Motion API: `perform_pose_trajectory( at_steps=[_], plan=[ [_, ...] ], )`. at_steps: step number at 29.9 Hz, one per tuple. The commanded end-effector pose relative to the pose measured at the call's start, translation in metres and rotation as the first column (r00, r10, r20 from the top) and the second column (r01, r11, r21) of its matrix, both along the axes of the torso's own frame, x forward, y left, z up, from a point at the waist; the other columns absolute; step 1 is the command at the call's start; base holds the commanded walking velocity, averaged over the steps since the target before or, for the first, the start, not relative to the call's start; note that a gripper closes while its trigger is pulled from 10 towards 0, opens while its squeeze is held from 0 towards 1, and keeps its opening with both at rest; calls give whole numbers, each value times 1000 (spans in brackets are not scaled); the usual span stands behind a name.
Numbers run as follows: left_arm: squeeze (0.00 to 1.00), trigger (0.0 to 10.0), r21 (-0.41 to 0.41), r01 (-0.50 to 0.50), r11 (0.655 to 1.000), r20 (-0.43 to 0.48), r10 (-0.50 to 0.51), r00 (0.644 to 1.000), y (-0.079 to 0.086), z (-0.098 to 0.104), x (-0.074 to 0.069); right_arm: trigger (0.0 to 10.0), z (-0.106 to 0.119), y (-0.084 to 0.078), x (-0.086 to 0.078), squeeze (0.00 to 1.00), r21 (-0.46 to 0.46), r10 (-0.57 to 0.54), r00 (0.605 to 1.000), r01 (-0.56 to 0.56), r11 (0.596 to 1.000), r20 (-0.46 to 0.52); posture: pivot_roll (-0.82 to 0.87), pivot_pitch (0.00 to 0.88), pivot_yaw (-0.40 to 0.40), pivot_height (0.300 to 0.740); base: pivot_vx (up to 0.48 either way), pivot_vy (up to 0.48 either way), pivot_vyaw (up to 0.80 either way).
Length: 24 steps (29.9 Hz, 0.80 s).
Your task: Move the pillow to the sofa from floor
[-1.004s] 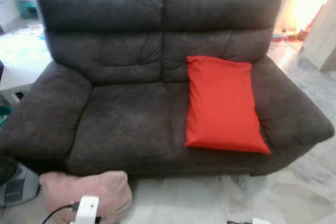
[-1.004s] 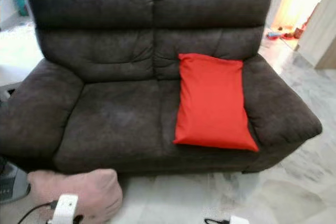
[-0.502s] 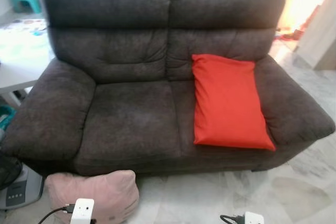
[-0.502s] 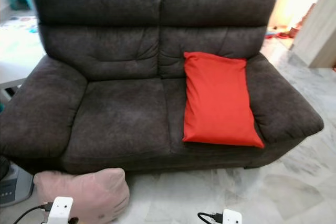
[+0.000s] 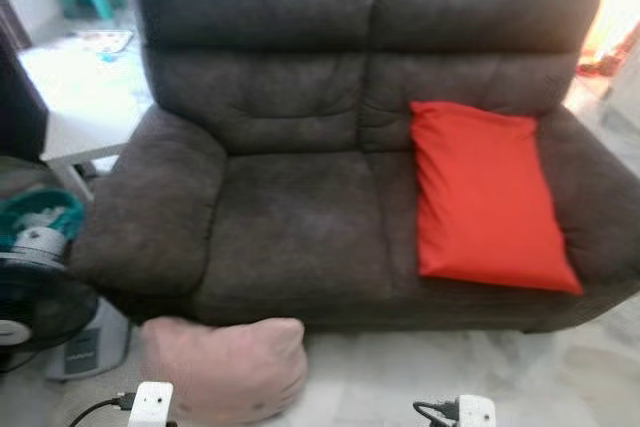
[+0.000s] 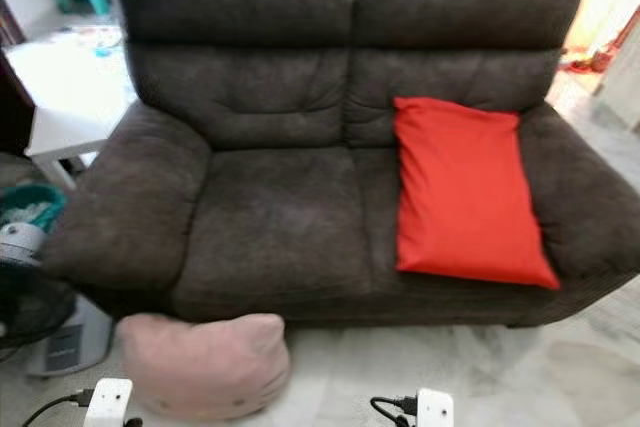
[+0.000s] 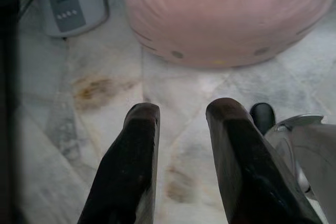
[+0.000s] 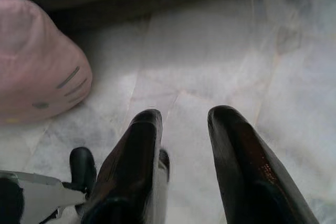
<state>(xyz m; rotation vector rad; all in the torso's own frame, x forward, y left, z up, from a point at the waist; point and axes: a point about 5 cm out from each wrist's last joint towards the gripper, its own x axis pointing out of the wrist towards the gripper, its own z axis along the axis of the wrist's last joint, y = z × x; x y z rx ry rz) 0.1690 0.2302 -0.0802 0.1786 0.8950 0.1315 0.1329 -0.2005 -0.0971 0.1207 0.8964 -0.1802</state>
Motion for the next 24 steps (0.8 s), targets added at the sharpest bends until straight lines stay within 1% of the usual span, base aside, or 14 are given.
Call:
perform_pose_trajectory(
  at_steps=[1, 8, 24],
  plan=[
    [0, 10000, 2, 6, 1000, -7, -6, 1000, 0, 0, 0, 10000, -3, 2, -9, 0, 8, 7, 1000, -7, 1000, -28, 24, 30, -15, 740, 0, 322, 538],
    [0, 10000, 3, 5, 1000, -7, -5, 1000, 1, 0, 0, 10000, -3, 3, -8, 0, 12, 12, 1000, -12, 1000, -27, 27, 30, -14, 740, 0, 322, 547],
    [0, 10000, 3, 9, 1000, -5, -9, 1000, 1, 0, 0, 10000, -4, 4, -9, 0, 20, 4, 1000, -3, 1000, -27, 28, 27, -14, 740, 0, 318, 0]
  ],
)
